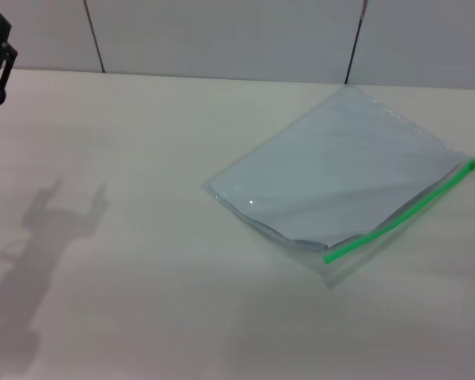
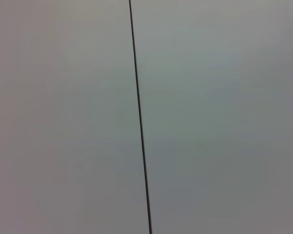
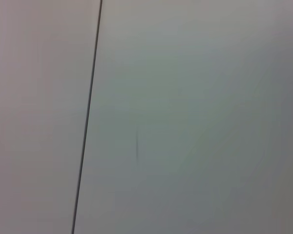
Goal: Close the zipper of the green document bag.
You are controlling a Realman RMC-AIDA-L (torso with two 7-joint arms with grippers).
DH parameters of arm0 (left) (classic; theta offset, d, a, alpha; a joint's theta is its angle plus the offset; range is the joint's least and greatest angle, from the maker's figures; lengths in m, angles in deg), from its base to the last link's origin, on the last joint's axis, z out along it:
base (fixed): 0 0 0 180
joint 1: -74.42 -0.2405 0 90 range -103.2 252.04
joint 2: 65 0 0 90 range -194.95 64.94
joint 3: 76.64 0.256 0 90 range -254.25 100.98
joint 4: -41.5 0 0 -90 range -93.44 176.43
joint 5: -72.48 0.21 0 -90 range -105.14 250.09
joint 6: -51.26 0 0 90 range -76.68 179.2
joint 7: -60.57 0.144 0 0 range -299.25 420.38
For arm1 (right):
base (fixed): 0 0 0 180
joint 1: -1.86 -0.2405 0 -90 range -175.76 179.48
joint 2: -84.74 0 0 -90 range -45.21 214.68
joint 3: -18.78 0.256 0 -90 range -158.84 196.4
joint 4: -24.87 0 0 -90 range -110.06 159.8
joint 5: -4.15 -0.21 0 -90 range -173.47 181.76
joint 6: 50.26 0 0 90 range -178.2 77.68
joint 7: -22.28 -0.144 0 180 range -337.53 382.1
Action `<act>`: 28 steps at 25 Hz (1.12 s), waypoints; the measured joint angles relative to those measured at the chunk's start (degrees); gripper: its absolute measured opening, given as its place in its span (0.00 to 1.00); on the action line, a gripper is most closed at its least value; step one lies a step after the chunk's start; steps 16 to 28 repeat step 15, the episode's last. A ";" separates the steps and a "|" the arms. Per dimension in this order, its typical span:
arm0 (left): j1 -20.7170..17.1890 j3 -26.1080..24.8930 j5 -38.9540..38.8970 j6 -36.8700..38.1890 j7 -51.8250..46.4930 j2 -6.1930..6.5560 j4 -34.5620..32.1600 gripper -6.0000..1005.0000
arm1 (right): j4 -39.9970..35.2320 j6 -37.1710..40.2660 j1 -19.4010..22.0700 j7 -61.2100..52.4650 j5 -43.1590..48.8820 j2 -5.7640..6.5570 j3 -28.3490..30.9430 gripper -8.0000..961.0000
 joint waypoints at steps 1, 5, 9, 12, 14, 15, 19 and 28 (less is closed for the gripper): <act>0.02 0.07 -0.01 0.08 -0.09 0.00 -0.01 0.71 | 0.01 0.00 -0.01 -0.02 -0.03 0.00 -0.14 0.93; 0.05 0.30 0.15 1.33 -0.40 0.01 -0.08 0.71 | 0.08 -0.03 -0.06 -0.05 0.03 0.09 -0.31 0.93; -0.12 0.45 0.37 1.78 -0.15 0.02 -0.09 0.71 | 0.15 -0.03 -0.13 -0.07 0.03 0.06 -0.38 0.93; -0.31 0.53 0.50 2.51 -0.09 0.03 -0.04 0.71 | 0.28 0.20 -0.45 -0.08 0.02 0.03 -0.92 0.93; -0.31 0.54 0.50 2.72 -0.09 0.03 0.07 0.71 | 0.31 0.28 -0.51 -0.09 -0.09 -0.01 -1.03 0.93; -0.31 0.56 0.50 2.74 -0.09 0.03 0.08 0.71 | 0.33 0.34 -0.51 -0.09 -0.18 -0.06 -1.02 0.93; -0.31 0.56 0.50 2.74 -0.09 0.03 0.08 0.71 | 0.33 0.34 -0.51 -0.09 -0.18 -0.06 -1.02 0.93; -0.31 0.56 0.50 2.74 -0.09 0.03 0.08 0.71 | 0.33 0.34 -0.51 -0.09 -0.18 -0.06 -1.02 0.93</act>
